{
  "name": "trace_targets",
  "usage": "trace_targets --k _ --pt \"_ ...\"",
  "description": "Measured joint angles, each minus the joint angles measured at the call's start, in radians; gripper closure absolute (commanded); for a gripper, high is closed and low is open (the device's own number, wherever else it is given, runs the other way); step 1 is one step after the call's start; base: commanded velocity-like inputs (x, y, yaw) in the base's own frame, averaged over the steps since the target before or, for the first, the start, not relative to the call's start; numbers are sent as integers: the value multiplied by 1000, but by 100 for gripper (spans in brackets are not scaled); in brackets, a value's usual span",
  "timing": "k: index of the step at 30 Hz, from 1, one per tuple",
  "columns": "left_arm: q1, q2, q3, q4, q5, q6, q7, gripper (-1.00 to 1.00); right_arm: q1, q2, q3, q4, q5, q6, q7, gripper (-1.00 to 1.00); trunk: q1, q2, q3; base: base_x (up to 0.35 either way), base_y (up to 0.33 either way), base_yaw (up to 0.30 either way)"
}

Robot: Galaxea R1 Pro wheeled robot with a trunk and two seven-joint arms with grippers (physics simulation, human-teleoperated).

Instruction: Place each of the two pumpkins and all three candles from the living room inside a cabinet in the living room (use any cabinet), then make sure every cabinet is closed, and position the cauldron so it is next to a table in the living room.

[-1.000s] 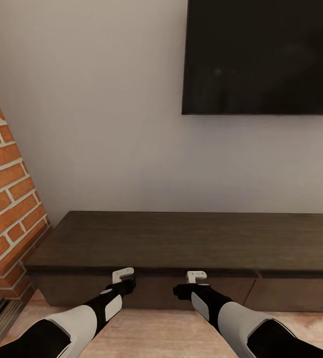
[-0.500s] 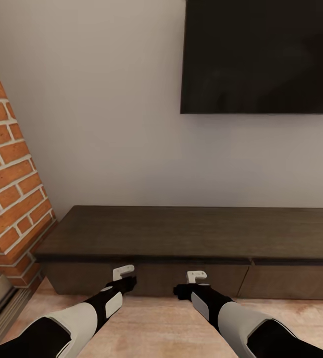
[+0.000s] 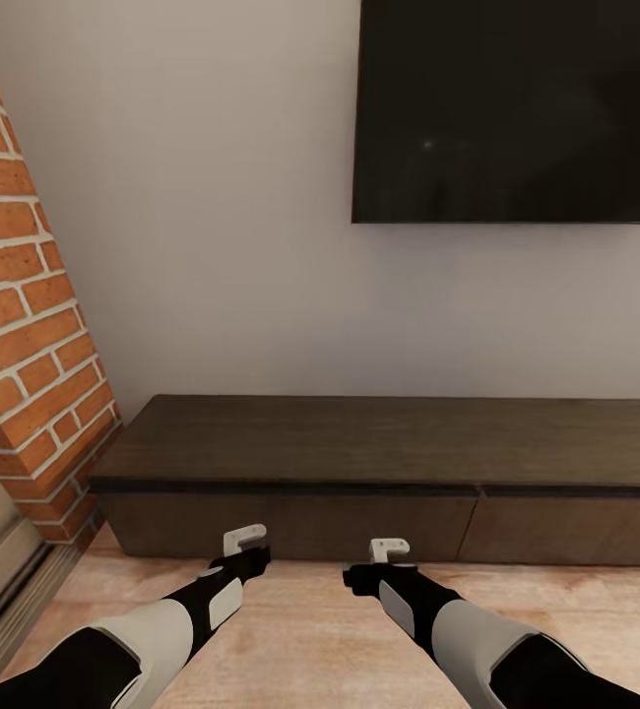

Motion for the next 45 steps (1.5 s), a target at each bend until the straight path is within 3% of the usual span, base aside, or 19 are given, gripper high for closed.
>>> trace_targets --k 7,9,12,25,45 --pt "0 -1 0 0 0 0 0 -100 0 0 5 0 -1 0 0 -100 0 0 2 -4 0 43" --pt "0 -1 0 0 0 0 0 -100 1 0 36 -1 -1 0 -1 -100 0 0 4 0 0 159" --pt "0 -1 0 0 2 0 0 -100 1 0 51 -2 -2 0 -2 -100 0 0 8 0 0 192" --pt "0 -1 0 0 2 0 0 -100 1 0 55 -3 -2 1 -1 -100 0 0 14 -7 0 269" --pt "0 -1 0 5 2 4 0 -100 1 0 54 -2 1 2 -1 -100 1 0 14 -278 0 292"
